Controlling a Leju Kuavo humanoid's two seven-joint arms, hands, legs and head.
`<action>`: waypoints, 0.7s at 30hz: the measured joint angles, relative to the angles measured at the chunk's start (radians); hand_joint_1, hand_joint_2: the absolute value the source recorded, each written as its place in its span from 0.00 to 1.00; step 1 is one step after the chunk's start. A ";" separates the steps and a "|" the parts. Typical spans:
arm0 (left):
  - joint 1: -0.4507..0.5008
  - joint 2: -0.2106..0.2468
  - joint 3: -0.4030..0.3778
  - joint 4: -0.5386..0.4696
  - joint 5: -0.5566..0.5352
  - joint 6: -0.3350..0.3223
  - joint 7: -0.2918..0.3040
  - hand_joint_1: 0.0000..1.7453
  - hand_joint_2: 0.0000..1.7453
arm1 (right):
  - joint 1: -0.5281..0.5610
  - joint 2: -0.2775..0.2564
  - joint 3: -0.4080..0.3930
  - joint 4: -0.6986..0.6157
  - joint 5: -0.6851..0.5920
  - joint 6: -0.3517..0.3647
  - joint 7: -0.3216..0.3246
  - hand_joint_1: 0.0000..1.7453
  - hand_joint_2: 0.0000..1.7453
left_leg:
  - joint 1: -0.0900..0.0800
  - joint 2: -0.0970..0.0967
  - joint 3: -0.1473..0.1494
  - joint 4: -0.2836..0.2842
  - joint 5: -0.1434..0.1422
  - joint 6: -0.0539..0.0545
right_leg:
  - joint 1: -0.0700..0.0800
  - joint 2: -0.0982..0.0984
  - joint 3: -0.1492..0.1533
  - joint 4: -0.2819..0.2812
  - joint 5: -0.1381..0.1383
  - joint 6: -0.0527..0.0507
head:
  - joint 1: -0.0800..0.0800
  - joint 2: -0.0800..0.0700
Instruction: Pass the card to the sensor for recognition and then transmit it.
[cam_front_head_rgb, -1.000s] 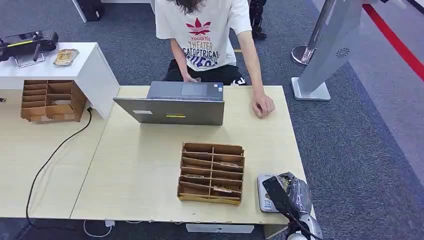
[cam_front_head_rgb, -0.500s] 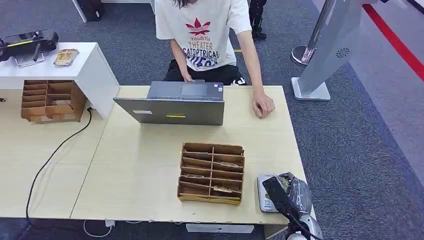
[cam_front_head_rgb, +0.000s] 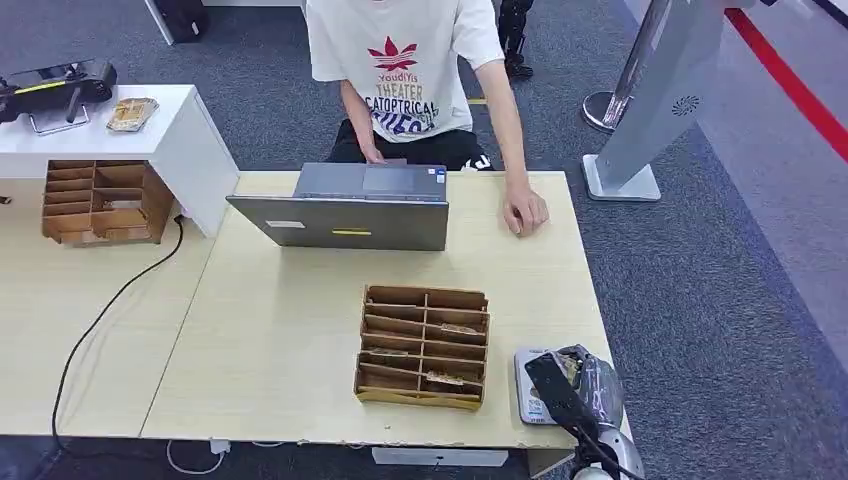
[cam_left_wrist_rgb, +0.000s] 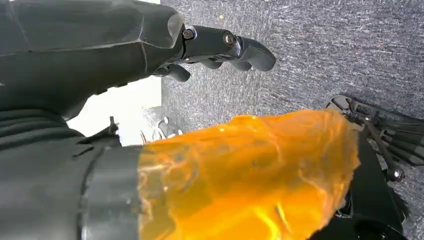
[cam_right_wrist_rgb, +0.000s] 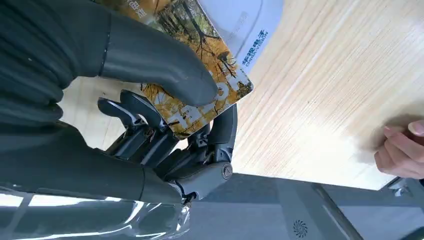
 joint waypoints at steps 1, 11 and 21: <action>0.000 0.000 0.000 0.000 0.000 0.000 0.000 0.00 0.00 | 0.000 0.000 0.000 0.000 0.000 0.000 0.000 1.00 1.00 | 0.000 0.000 0.000 0.000 0.000 0.000 | 0.000 0.000 0.000 0.000 0.000 0.000 | 0.000 0.000; 0.000 0.000 0.000 0.000 -0.001 0.002 0.004 0.00 0.00 | 0.000 0.001 0.000 0.001 0.000 -0.001 0.000 1.00 1.00 | 0.000 0.000 0.000 0.000 0.000 0.000 | 0.000 0.000 0.000 0.000 0.000 0.000 | 0.000 0.000; 0.000 0.000 0.000 0.000 -0.003 0.002 0.006 0.00 0.00 | -0.001 0.001 0.000 0.009 0.000 -0.001 -0.001 1.00 1.00 | 0.000 0.000 0.001 0.000 0.000 0.000 | 0.000 0.000 0.001 0.000 0.000 0.000 | 0.000 0.000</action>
